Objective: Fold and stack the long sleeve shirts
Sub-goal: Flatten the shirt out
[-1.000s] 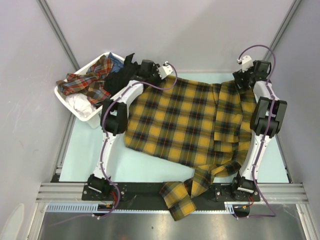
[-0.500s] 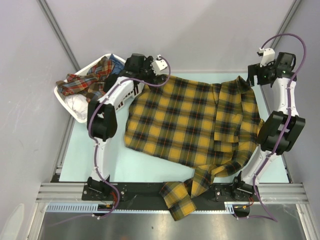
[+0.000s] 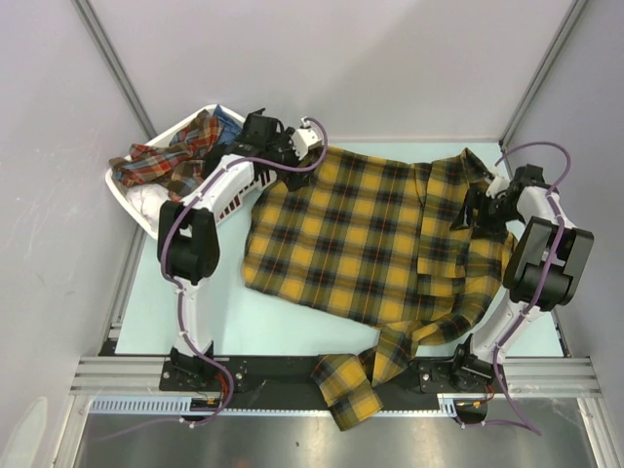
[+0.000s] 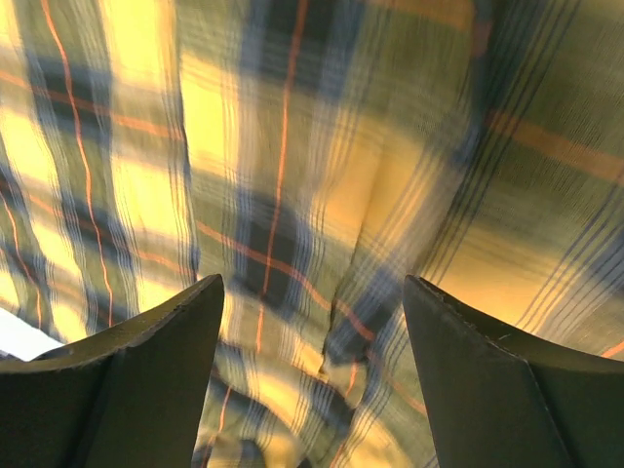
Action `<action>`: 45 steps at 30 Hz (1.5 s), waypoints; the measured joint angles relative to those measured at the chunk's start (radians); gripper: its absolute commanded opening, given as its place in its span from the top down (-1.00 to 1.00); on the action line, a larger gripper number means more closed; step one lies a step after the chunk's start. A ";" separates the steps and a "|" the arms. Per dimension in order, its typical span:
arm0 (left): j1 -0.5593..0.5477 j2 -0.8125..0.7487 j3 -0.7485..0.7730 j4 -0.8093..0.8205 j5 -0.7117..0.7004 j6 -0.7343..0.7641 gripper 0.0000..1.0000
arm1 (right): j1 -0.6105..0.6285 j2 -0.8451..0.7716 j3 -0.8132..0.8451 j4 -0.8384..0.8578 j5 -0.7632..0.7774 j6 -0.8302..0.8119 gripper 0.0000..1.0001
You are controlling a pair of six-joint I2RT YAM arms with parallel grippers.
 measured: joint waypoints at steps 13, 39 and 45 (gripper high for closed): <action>0.017 -0.097 -0.081 -0.001 -0.054 -0.122 -0.68 | 0.005 -0.065 -0.183 0.035 -0.002 0.056 -0.05; 0.057 0.074 0.095 0.173 -0.204 -0.253 -0.93 | 0.027 -0.247 -0.124 0.139 -0.211 0.193 1.00; 0.082 -0.077 0.031 0.208 -0.111 -0.260 -0.99 | 0.101 -0.084 0.212 0.349 -0.183 0.292 1.00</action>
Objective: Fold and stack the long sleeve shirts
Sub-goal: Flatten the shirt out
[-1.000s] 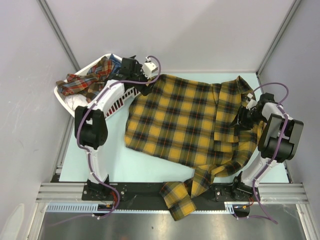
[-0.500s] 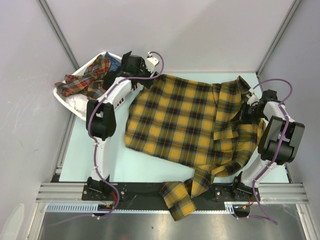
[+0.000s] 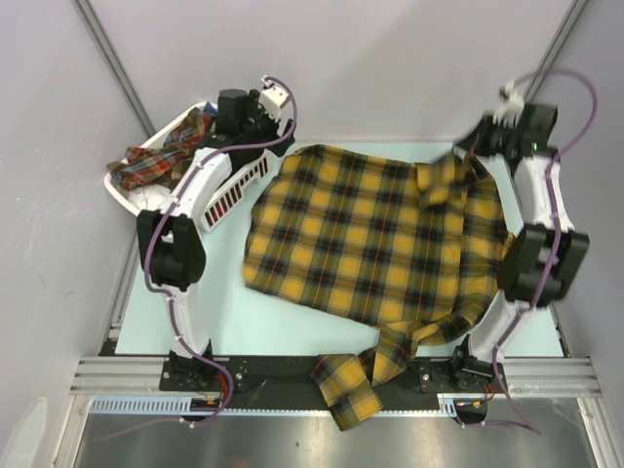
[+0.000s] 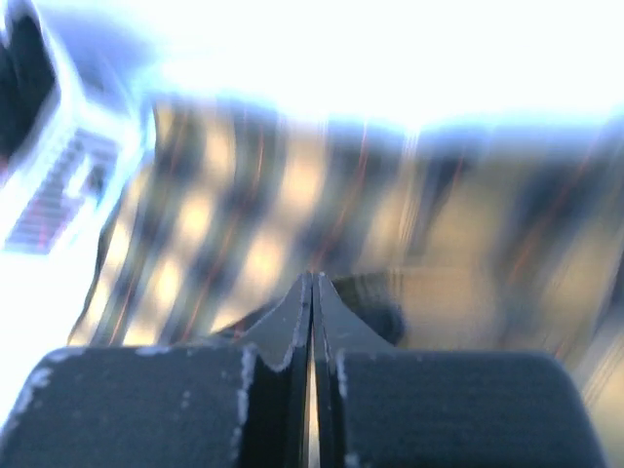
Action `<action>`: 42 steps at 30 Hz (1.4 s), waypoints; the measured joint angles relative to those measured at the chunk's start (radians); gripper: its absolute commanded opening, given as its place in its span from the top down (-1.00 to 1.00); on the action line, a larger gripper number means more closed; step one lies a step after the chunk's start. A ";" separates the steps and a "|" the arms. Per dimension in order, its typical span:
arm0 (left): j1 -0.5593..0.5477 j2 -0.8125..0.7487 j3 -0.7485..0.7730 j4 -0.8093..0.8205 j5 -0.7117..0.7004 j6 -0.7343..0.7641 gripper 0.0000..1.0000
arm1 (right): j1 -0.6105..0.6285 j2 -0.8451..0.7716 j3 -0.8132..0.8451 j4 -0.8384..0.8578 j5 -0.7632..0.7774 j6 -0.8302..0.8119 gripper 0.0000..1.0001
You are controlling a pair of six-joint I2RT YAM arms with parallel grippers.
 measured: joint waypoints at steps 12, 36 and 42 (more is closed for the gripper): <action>0.000 -0.098 -0.144 0.048 0.049 0.008 -0.99 | 0.095 0.677 0.872 0.672 0.443 -0.029 0.17; 0.000 -0.087 -0.156 -0.106 0.095 0.061 -0.99 | 0.186 0.502 0.424 -0.459 0.299 -1.145 -0.57; 0.000 -0.087 -0.156 -0.136 0.096 0.073 -0.98 | 0.211 0.546 0.404 -0.480 0.382 -1.241 -0.26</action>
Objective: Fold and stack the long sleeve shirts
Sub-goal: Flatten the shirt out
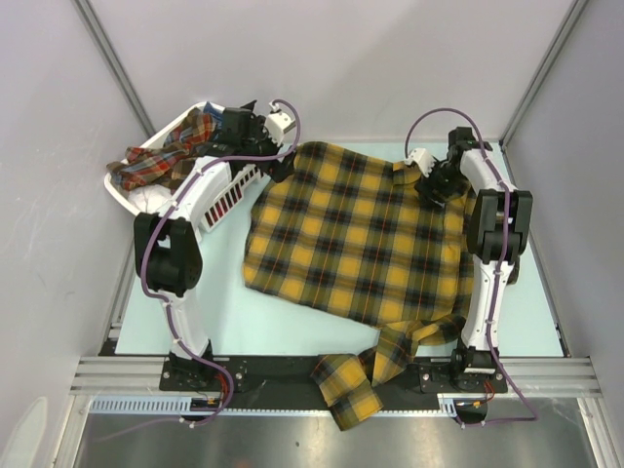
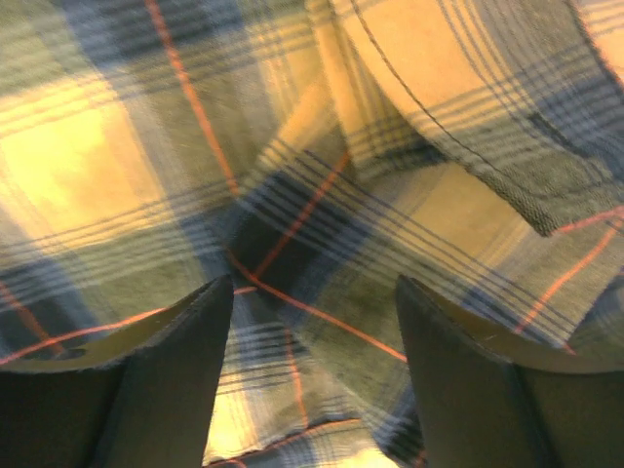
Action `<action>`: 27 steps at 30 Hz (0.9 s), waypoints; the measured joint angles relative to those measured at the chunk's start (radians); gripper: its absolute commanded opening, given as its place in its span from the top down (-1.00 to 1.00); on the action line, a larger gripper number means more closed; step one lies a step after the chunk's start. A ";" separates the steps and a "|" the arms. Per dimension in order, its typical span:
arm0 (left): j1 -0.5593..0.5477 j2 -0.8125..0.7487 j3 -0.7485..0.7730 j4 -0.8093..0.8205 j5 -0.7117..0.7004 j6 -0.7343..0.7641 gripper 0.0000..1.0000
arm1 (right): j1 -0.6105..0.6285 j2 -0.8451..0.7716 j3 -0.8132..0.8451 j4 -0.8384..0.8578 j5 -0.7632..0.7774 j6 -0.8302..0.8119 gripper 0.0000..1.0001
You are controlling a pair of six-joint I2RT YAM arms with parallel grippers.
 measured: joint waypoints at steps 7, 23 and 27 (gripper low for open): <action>0.000 0.000 0.000 -0.008 -0.002 0.000 -0.99 | -0.001 0.000 -0.006 0.084 0.050 -0.051 1.00; 0.000 0.019 0.002 -0.017 -0.073 0.005 -0.99 | 0.007 0.232 0.385 0.987 0.313 0.273 -0.69; 0.001 0.032 0.009 -0.052 -0.065 0.015 -0.99 | -0.009 0.133 0.238 0.915 0.302 0.306 -0.91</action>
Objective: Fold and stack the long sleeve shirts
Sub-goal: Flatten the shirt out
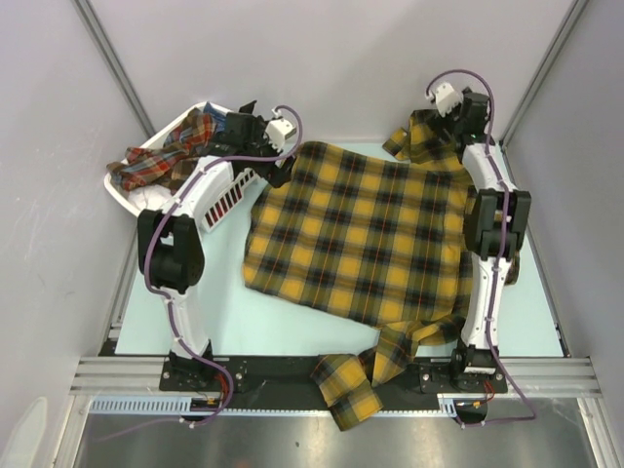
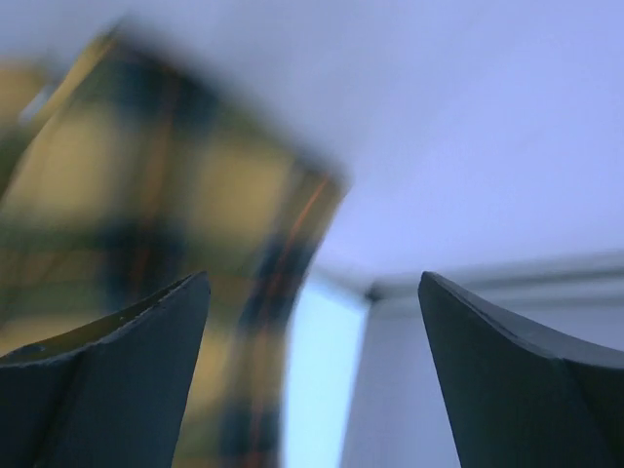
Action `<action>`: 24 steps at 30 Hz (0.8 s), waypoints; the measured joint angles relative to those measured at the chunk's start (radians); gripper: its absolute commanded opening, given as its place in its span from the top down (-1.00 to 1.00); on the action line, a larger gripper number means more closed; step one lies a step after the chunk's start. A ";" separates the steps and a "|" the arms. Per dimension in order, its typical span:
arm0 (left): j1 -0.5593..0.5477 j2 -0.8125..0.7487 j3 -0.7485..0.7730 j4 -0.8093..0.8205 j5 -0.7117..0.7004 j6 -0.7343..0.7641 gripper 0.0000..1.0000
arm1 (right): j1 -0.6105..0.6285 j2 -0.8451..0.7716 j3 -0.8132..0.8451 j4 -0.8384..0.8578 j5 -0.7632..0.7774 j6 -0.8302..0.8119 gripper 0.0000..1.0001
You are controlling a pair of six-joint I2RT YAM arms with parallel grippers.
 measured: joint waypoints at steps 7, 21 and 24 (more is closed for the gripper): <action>-0.017 -0.003 -0.016 -0.172 0.110 0.200 -0.94 | -0.107 -0.411 -0.294 -0.641 -0.300 0.042 -0.99; -0.109 -0.193 -0.461 -0.401 0.095 0.543 -0.69 | -0.217 -1.184 -1.195 -1.340 -0.523 -0.480 -0.66; -0.109 -0.240 -0.553 -0.414 0.069 0.583 -0.68 | -0.212 -1.230 -1.305 -1.347 -0.479 -0.542 -0.64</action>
